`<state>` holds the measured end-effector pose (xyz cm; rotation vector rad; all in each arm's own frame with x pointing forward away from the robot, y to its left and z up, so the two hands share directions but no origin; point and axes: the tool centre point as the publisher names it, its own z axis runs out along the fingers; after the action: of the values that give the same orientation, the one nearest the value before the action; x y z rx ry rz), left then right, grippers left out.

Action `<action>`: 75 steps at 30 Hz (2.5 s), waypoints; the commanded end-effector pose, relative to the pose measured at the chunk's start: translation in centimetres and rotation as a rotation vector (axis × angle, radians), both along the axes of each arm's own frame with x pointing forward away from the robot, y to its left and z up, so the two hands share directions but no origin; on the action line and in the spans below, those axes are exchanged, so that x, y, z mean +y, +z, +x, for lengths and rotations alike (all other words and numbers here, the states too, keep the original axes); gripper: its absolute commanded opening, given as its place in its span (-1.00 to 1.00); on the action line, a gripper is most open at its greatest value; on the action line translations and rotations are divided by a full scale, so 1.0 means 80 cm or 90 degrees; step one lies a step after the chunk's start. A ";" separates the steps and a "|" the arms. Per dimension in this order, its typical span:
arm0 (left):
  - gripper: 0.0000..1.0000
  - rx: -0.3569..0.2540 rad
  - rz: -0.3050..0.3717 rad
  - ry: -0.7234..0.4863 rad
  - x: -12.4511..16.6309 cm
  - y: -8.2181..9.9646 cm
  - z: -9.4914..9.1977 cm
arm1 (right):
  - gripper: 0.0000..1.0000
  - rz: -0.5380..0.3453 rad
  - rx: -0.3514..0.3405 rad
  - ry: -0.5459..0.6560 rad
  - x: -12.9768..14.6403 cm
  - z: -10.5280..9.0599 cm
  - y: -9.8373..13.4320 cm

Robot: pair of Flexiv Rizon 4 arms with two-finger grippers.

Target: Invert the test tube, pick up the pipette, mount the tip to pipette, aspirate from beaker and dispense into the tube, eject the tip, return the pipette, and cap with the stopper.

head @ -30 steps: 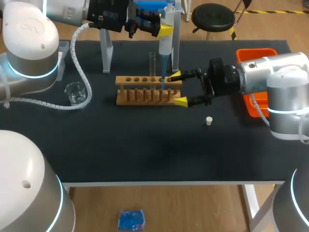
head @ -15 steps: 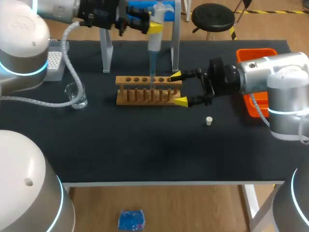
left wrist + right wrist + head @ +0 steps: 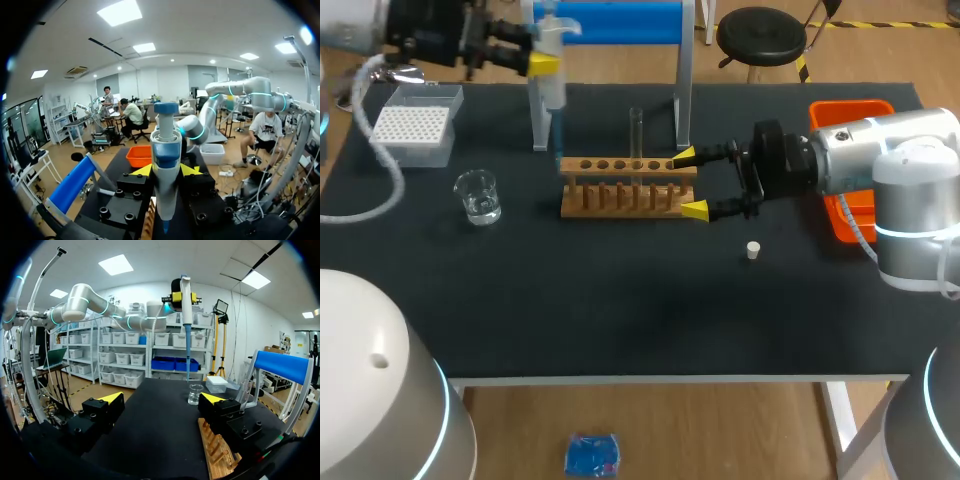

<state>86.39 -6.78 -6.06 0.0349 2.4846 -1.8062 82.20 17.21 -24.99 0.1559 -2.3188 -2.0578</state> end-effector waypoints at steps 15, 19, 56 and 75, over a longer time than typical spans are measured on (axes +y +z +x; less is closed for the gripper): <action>-1.00 -0.005 0.012 -0.010 0.130 -0.036 0.044 | 1.00 -0.001 0.000 0.002 -0.001 0.000 0.001; -1.00 -0.006 0.010 -0.003 0.136 -0.045 0.050 | 1.00 -0.001 0.000 0.002 -0.001 0.000 0.001; -1.00 -0.004 -0.001 0.029 0.158 -0.060 0.053 | 1.00 -0.001 0.000 0.002 -0.001 0.000 0.001; -1.00 -0.004 -0.001 0.029 0.158 -0.060 0.053 | 1.00 -0.006 0.005 0.000 0.007 -0.002 -0.002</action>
<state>90.69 5.94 -10.84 -0.0148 2.4621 -1.7893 82.16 17.23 -25.02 0.1536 -2.3180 -2.0561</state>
